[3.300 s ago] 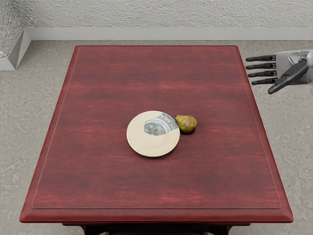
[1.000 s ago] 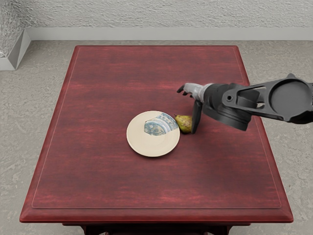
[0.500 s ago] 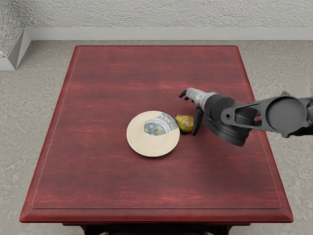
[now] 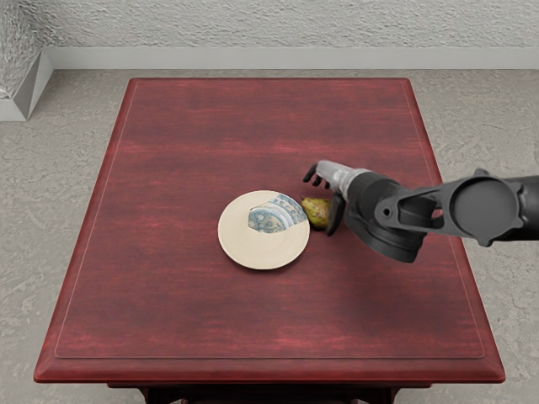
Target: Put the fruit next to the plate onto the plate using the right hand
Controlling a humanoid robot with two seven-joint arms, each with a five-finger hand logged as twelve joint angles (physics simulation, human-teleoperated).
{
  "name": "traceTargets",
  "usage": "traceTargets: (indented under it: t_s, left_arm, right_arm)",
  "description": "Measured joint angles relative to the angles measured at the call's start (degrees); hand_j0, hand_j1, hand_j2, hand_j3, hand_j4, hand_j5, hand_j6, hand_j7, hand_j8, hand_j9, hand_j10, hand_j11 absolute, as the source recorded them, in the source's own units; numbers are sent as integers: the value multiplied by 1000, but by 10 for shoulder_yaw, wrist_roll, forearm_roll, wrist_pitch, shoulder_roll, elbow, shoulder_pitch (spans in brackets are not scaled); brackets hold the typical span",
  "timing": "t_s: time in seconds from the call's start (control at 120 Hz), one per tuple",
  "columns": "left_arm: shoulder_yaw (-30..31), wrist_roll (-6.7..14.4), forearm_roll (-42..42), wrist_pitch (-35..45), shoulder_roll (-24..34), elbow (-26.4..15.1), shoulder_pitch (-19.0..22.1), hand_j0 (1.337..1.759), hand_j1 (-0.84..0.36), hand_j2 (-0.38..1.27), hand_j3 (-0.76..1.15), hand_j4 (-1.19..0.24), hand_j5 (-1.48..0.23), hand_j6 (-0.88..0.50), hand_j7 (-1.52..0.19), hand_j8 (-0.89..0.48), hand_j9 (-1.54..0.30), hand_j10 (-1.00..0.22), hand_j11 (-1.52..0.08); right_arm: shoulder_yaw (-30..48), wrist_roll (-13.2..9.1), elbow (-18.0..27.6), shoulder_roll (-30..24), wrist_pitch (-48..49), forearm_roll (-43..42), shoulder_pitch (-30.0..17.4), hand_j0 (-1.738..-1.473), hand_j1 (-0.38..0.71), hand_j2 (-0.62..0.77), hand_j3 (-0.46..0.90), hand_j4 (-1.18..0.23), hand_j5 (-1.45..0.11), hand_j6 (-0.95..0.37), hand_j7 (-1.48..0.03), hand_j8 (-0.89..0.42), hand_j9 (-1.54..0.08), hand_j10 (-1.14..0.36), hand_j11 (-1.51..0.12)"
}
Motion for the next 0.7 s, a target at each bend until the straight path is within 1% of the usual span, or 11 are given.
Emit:
traceTargets:
  t_s: [0.192,0.7]
  left_arm:
    - [0,0,0,0,0,0,0,1658,337,2,0,-10,-13,-10,-13,-10,-13,-10,-13]
    - [0,0,0,0,0,0,0,1658,337,2,0,-10,-13,-10,-13,-10,-13,-10,-13]
  right_arm:
    - [-6,0,0,3,-11,0,0,-1658,61,-67,0,-343,-445,-344,-445,-343,-445,-343,-445]
    - [-22,0,-1,18,-27,0,0,-1658,91,-72,0,-368,-478,-368,-477,-368,-478,-368,-478]
